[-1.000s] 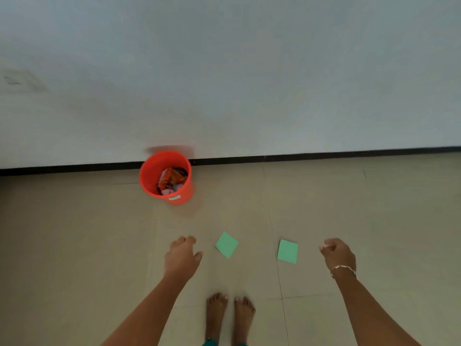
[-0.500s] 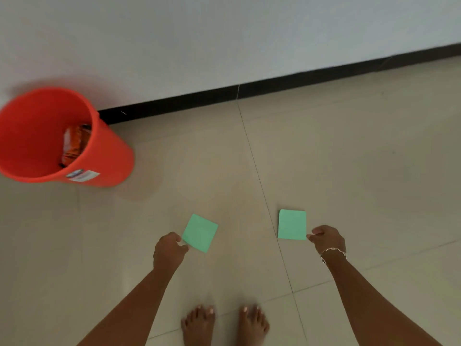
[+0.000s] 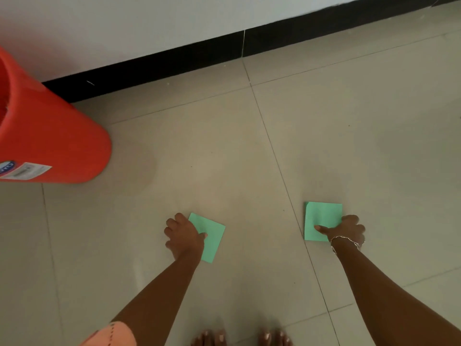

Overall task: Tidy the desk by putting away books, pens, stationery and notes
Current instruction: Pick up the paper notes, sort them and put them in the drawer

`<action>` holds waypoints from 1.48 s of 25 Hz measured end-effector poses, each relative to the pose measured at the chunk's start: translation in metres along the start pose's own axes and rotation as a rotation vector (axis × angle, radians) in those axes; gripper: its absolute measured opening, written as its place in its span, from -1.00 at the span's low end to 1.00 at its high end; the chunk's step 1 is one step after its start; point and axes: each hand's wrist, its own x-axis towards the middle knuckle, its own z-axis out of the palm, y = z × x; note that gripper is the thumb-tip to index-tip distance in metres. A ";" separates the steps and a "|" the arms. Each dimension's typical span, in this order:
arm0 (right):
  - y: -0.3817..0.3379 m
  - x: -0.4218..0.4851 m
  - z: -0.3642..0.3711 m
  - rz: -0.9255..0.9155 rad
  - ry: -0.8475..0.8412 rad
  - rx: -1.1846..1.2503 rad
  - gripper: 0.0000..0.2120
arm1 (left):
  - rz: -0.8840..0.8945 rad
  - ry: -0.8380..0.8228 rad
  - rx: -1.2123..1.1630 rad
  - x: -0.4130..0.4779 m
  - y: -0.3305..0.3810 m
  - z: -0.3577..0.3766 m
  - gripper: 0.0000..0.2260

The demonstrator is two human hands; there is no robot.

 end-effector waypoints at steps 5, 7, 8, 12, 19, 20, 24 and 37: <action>0.000 0.014 0.001 0.030 -0.032 -0.086 -0.17 | -0.034 -0.016 -0.016 0.007 -0.007 0.011 -0.44; -0.001 0.012 -0.002 -0.013 -0.073 -0.069 -0.25 | -0.016 -0.048 -0.046 0.008 -0.009 0.009 -0.58; -0.001 0.008 -0.006 -0.040 -0.076 -0.044 -0.33 | 0.002 -0.065 -0.097 0.007 -0.010 0.007 -0.64; 0.010 -0.021 -0.033 -0.203 -0.090 0.119 -0.67 | -0.004 -0.112 -0.441 -0.010 -0.025 -0.020 -0.79; 0.019 -0.150 -0.175 -0.141 -0.278 0.702 -0.77 | 0.003 -0.188 -0.849 -0.129 -0.046 -0.170 -0.84; 0.017 -0.172 -0.196 -0.149 -0.296 0.735 -0.79 | 0.018 -0.156 -0.839 -0.144 -0.049 -0.193 -0.86; -0.003 -0.277 -0.292 -0.249 -0.378 0.809 -0.78 | 0.047 -0.039 -0.931 -0.222 -0.061 -0.309 -0.87; -0.083 -0.529 -0.475 -0.754 -0.655 0.636 -0.74 | -0.022 0.275 -1.290 -0.448 -0.164 -0.521 -0.76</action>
